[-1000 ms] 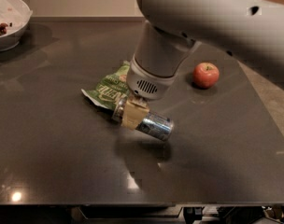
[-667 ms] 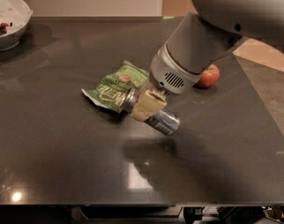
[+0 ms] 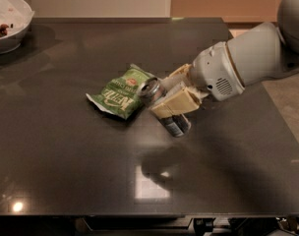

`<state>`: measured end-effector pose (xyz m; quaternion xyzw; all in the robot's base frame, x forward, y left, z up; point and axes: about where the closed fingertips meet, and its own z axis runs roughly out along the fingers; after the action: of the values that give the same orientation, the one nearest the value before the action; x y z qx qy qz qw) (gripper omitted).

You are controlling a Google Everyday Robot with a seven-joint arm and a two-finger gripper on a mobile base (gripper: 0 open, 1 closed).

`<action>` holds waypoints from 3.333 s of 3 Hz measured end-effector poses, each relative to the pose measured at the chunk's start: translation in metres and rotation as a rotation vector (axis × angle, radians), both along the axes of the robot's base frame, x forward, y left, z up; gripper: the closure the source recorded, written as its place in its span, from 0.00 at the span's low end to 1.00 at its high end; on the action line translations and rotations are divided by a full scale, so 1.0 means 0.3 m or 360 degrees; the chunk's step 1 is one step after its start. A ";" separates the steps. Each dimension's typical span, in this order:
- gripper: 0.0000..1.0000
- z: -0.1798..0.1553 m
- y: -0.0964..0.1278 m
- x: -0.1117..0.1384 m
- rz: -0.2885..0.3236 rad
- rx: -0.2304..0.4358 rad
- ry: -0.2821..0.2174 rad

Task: Place redbull can upright

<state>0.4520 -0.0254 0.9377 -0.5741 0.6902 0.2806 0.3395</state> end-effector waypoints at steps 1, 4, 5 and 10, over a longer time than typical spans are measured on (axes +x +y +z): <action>1.00 0.048 -0.008 -0.019 0.0158 0.0290 -0.0093; 1.00 -0.020 -0.007 -0.034 0.0503 0.0706 -0.0081; 1.00 -0.059 -0.004 -0.034 0.0513 0.0793 -0.0007; 0.12 -0.109 -0.001 -0.049 0.0411 0.0903 -0.0036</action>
Offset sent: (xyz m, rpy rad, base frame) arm -0.0140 -0.0135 0.0161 0.4420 -0.1517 0.3390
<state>0.4374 -0.0257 0.9050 -0.5423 0.5019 0.4965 0.4555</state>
